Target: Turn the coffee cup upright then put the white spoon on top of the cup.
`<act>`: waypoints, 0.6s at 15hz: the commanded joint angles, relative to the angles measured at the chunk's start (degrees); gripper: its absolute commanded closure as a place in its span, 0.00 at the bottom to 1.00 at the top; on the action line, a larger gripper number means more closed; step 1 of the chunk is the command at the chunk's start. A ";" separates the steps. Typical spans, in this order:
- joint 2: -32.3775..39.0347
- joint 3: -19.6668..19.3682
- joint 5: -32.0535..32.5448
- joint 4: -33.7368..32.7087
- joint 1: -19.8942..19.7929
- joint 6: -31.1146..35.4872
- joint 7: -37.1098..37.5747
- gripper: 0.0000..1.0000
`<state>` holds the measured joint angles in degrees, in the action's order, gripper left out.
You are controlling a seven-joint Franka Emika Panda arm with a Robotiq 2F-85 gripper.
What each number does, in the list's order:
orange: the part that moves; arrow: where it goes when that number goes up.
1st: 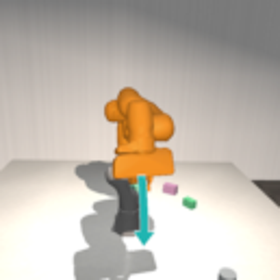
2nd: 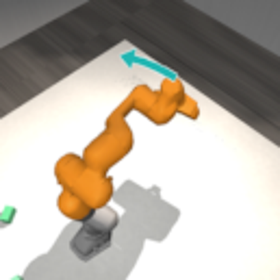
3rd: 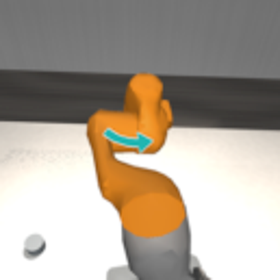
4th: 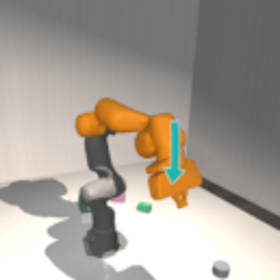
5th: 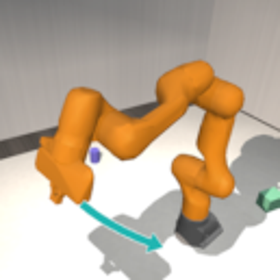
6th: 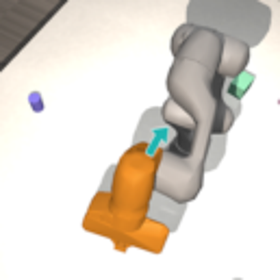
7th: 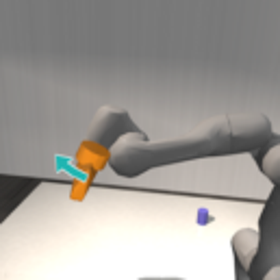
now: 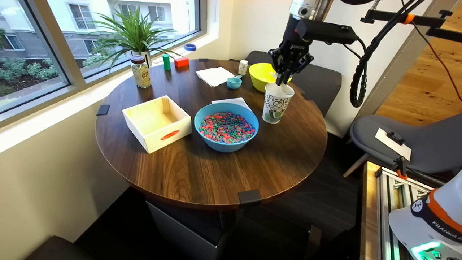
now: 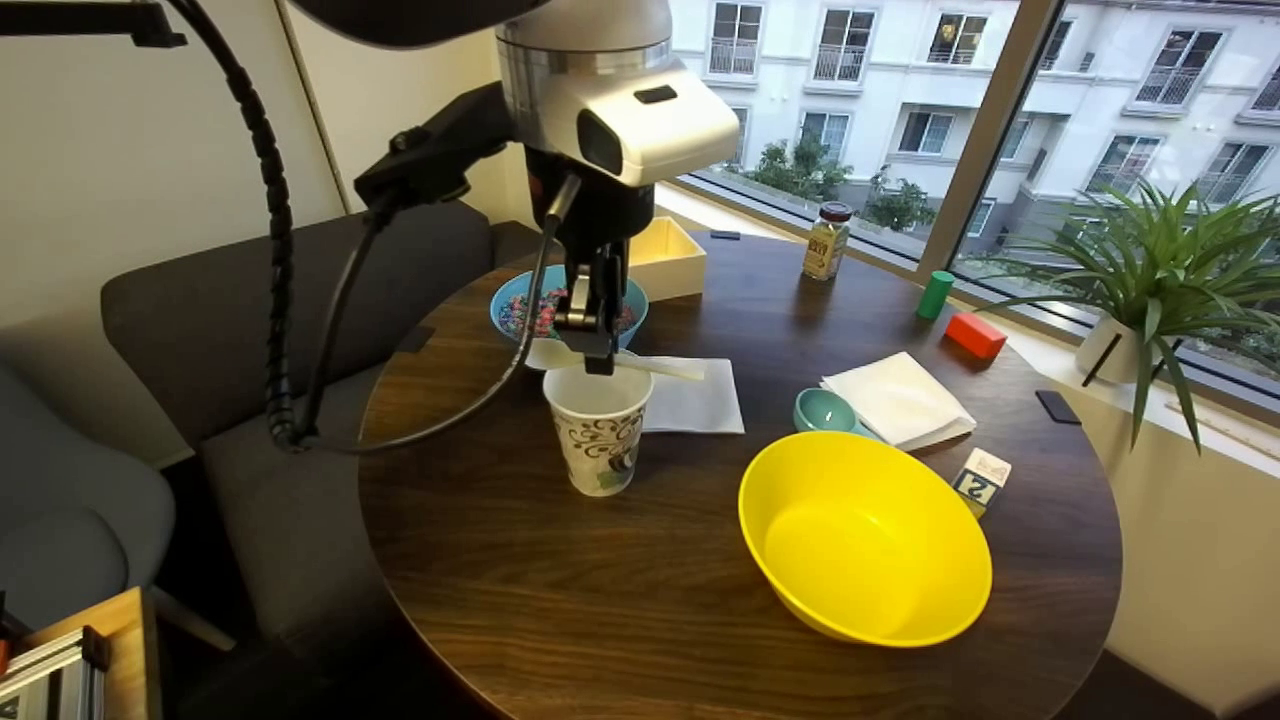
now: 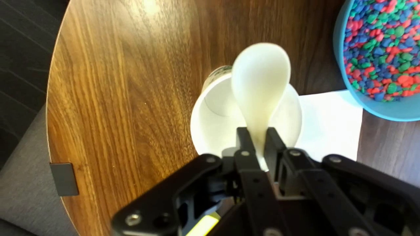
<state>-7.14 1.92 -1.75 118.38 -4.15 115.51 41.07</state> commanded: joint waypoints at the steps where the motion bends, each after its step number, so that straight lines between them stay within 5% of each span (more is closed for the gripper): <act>1: 1.23 -0.35 -0.30 -1.44 0.76 -3.00 1.87 0.95; 9: 1.85 -0.40 1.01 -1.40 0.85 -3.08 3.32 0.95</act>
<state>-6.19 1.87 -1.44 118.35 -3.94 114.41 42.86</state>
